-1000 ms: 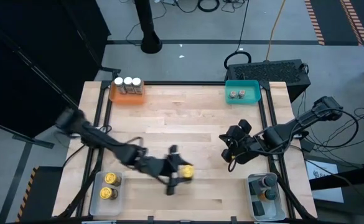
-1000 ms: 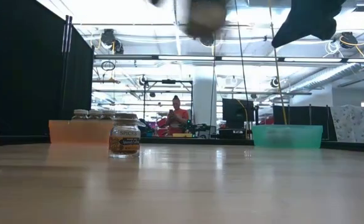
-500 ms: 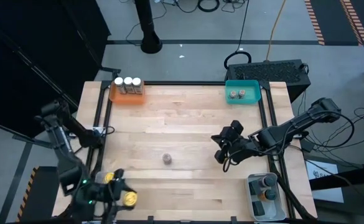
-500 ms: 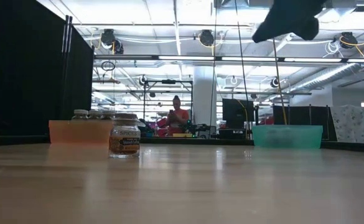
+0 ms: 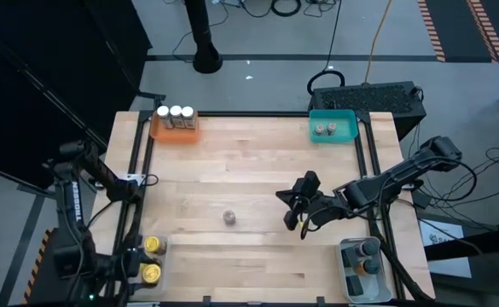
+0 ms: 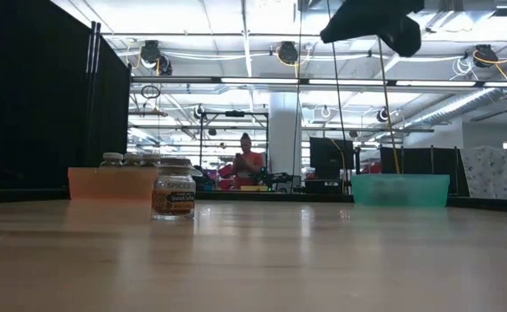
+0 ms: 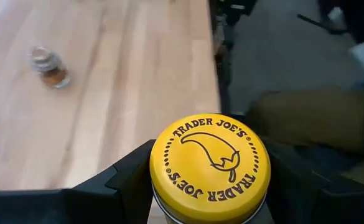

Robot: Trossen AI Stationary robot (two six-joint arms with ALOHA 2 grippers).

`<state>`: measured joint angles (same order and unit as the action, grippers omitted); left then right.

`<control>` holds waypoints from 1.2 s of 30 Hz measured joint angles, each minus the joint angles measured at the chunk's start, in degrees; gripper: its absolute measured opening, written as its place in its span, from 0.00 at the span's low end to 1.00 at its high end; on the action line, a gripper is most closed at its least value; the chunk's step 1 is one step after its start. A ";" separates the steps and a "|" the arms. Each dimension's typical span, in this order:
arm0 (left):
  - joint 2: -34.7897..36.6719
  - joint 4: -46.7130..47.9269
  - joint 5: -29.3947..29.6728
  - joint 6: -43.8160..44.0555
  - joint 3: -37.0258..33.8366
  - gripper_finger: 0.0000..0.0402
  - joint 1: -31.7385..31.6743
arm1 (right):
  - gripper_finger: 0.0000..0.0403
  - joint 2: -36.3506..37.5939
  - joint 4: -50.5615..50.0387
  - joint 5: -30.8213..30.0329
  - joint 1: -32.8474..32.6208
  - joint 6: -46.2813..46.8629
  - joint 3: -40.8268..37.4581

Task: Sort spices by type
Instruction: Put the yellow seasoning bottle into the transparent bin

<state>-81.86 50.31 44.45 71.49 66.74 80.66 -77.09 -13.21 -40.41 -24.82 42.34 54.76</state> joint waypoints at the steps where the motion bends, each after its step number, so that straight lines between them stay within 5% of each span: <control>1: -0.25 0.43 0.33 0.02 -0.43 0.61 0.05 | 0.00 -0.49 0.93 0.02 0.00 -0.12 0.00; 16: -2.33 0.70 -1.33 -8.33 -0.24 0.61 -5.48 | 0.00 -5.39 6.50 0.33 -0.02 2.35 0.00; 25: 0.09 -5.17 -2.99 -22.00 1.64 0.61 -7.89 | 0.00 -6.59 8.23 0.96 0.00 2.36 0.00; 31: 2.63 -3.22 3.31 -32.23 1.62 0.61 -11.84 | 0.00 -6.74 24.30 -0.27 -0.11 -10.55 0.00; 36: 5.12 -3.59 -0.04 -46.54 0.91 0.60 -17.76 | 0.00 -10.11 44.13 0.24 -0.96 -26.12 0.02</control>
<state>-76.74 46.72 44.41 24.95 67.65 62.89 -87.20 30.92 -40.17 -25.78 16.22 54.78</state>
